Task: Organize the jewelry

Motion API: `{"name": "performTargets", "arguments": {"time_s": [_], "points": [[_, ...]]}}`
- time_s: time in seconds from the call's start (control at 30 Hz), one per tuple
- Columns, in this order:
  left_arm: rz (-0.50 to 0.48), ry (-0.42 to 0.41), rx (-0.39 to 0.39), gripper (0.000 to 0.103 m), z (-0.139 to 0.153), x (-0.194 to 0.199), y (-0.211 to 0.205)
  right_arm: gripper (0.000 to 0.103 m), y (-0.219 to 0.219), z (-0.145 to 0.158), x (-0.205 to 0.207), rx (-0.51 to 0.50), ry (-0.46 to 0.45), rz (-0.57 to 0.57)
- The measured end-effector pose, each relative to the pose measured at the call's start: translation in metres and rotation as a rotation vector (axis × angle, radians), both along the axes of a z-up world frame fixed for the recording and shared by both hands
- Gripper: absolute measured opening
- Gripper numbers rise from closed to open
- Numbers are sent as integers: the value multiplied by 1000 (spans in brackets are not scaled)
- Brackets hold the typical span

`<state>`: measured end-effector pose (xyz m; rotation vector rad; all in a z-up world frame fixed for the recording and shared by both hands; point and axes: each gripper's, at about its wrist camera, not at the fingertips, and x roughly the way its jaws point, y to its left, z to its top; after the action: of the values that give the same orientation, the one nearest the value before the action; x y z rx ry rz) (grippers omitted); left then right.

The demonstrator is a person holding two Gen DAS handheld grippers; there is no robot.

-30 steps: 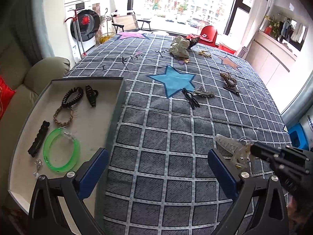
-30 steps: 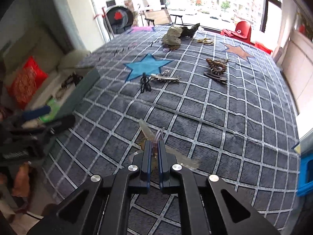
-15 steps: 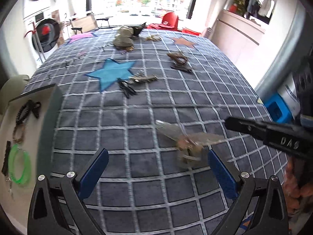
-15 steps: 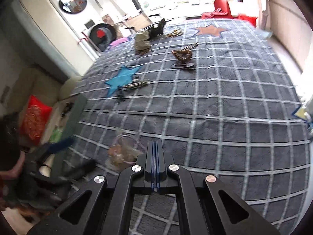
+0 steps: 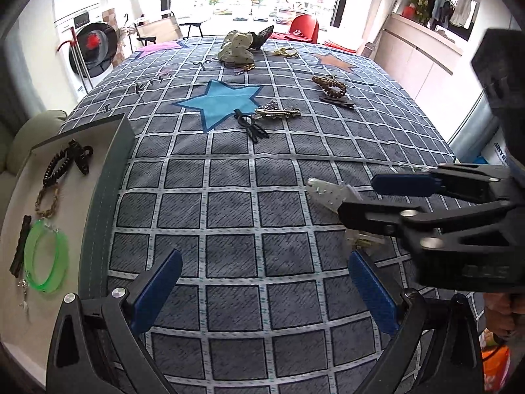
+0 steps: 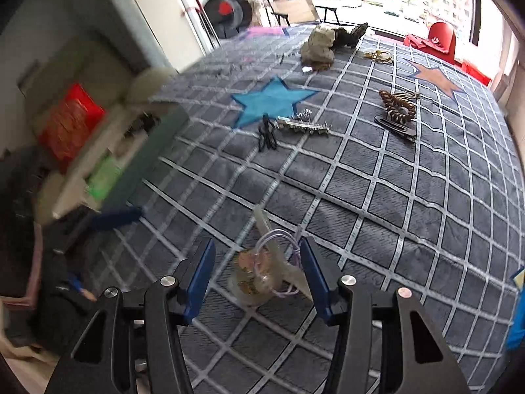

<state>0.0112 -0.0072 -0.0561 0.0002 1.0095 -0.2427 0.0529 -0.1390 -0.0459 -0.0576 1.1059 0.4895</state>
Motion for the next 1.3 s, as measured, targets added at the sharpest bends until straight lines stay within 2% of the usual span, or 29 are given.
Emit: {"name": "performTargets", "arguments": {"time_s": [0.03,0.13,0.17,0.2,0.33,0.37,0.43,0.53,0.6,0.7,0.77,0.87,1.03,1.1,1.17,1.2,1.3], "points": [[0,-1,1,102,0,0,0,51,-1,-4,2,-11,12,-4],[14,-8,-3,102,2,7,2,30,-10,-12,4,-23,32,-26],[21,-8,-7,102,2,11,3,19,-15,-13,4,-22,40,-38],[30,-7,-13,102,3,15,3,15,-17,-14,4,-19,38,-50],[78,2,-75,101,7,39,4,14,-36,-13,2,3,23,-109],[88,4,-91,92,8,47,3,13,-43,-13,1,14,23,-126],[104,6,-95,91,8,64,-2,13,-53,-13,0,30,22,-155],[131,1,-84,90,5,85,-7,13,-65,-14,-3,55,23,-184],[143,4,-70,84,1,100,-10,13,-69,-15,-4,67,24,-195],[157,12,-48,84,-5,119,-13,13,-72,-16,-5,88,27,-203],[156,30,-37,72,-11,129,-14,13,-73,-16,-5,98,29,-206],[149,55,-18,72,-21,139,-18,13,-74,-17,-4,110,33,-208],[118,26,55,69,-23,146,-33,13,-76,-18,-4,127,38,-217],[106,9,85,59,-23,146,-38,13,-77,-18,-4,129,37,-219],[86,2,78,36,-21,144,-40,13,-76,-19,-4,129,35,-223],[82,2,75,30,-20,144,-40,13,-77,-19,-4,128,35,-224],[84,8,23,25,-19,142,-32,13,-76,-18,-6,121,29,-224]]}}
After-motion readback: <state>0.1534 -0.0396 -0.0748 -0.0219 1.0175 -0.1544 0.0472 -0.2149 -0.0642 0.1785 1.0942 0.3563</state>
